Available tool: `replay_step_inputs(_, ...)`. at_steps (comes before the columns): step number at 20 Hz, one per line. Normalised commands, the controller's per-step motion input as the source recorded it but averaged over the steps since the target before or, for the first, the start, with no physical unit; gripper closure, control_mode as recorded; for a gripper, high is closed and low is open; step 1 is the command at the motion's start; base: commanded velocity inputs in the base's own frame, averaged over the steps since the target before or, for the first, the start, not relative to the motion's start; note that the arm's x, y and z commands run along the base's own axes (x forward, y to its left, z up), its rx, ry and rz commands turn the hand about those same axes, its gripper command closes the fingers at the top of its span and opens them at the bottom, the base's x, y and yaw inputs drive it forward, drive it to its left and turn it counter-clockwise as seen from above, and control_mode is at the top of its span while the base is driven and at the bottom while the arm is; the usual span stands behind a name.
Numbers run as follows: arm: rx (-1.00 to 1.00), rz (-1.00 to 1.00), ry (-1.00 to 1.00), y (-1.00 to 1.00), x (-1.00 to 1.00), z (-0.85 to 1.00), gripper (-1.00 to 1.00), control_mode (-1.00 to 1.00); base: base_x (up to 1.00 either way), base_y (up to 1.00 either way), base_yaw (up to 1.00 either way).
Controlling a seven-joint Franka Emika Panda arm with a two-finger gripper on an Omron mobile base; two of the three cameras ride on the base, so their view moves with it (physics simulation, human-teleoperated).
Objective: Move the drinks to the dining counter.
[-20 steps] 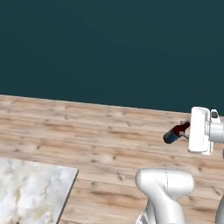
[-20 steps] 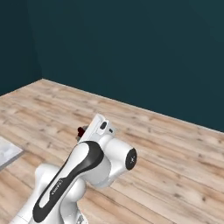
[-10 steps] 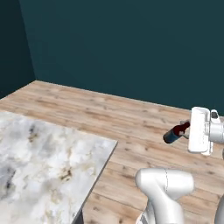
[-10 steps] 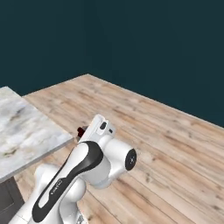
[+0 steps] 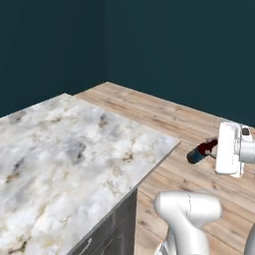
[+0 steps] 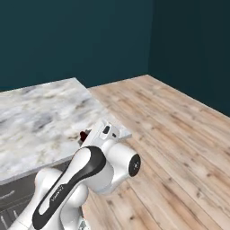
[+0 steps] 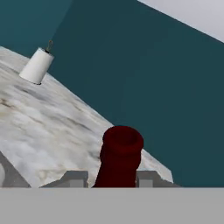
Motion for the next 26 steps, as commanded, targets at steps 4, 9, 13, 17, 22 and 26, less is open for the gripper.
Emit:
replay_step_inputs(4,0.00,0.00,0.00,0.00,0.00,0.00,1.00,1.00,-0.26,0.50,0.58)
replay_step_inputs(9,0.00,0.00,0.00,0.00,0.00,0.00,1.00,1.00,-0.07,0.48,0.62)
replay_step_inputs(13,0.00,0.00,0.00,0.00,0.00,0.00,1.00,1.00,0.00,0.44,0.64)
replay_step_inputs(17,0.00,0.00,0.00,0.00,0.00,0.00,1.00,1.00,0.00,0.38,0.65)
replay_step_inputs(22,0.00,0.00,0.00,0.00,0.00,0.00,1.00,1.00,0.00,0.30,0.61)
replay_step_inputs(26,0.00,0.00,0.00,0.00,0.00,0.00,1.00,1.00,0.12,0.06,0.40)
